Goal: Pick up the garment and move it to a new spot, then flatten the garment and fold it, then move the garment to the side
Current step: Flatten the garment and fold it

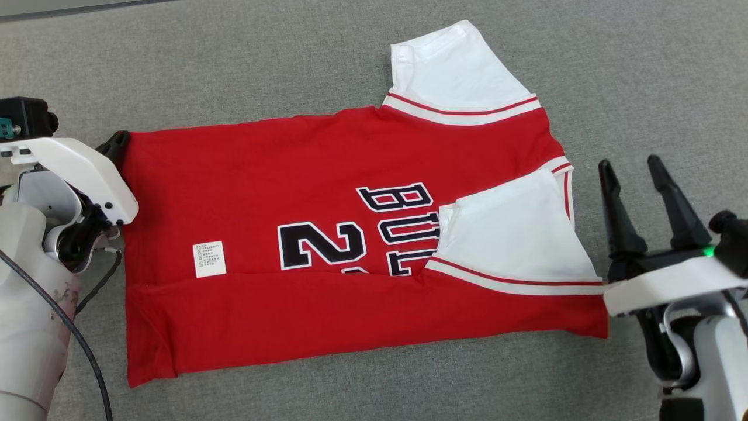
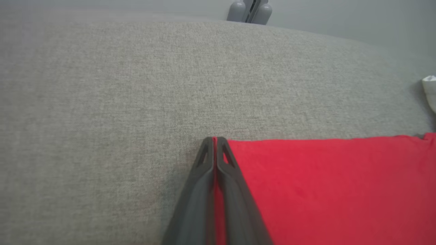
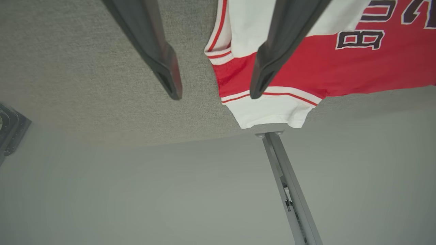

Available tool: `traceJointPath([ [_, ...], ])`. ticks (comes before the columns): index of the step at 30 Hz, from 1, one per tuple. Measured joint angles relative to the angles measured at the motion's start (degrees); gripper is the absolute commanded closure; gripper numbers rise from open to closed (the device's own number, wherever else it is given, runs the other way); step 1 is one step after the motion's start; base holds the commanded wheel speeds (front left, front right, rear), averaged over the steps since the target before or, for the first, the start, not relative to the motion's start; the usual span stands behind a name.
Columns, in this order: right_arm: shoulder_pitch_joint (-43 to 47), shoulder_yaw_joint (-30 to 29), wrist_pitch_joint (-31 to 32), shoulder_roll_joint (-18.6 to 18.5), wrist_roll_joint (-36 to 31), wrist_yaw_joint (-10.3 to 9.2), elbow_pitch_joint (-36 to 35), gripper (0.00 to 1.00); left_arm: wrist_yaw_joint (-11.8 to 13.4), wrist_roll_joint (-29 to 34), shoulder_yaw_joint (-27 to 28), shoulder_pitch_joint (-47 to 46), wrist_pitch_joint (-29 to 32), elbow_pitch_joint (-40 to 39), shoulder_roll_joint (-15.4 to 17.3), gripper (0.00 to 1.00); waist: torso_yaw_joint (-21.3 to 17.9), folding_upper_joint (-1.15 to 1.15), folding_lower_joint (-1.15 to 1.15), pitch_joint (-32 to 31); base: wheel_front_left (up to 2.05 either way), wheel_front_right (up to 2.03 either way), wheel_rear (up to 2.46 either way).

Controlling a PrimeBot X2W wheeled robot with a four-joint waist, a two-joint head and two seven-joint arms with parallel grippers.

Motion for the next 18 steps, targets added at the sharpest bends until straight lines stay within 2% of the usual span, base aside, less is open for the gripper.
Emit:
traceJointPath([
  [4,-7.0,-0.5,1.5,-2.7,2.9,0.00,2.5,0.00,-0.1,-0.6,-1.0,-1.4,-0.2,0.5,-0.3,1.00,0.6,0.00,0.00,0.6,0.00,0.00,0.00],
  [10,-20.6,0.5,4.4,-8.6,8.7,0.00,12.2,0.00,-0.3,-0.9,-3.6,-4.0,-0.3,0.1,-2.1,1.00,2.9,0.00,0.00,1.7,0.00,0.00,0.00],
  [18,-37.6,9.6,11.8,-15.5,13.3,0.00,27.5,0.00,-0.4,-1.7,-8.8,-8.0,-0.1,-3.8,-6.2,1.00,8.2,0.00,0.00,4.4,0.00,0.00,0.00],
])
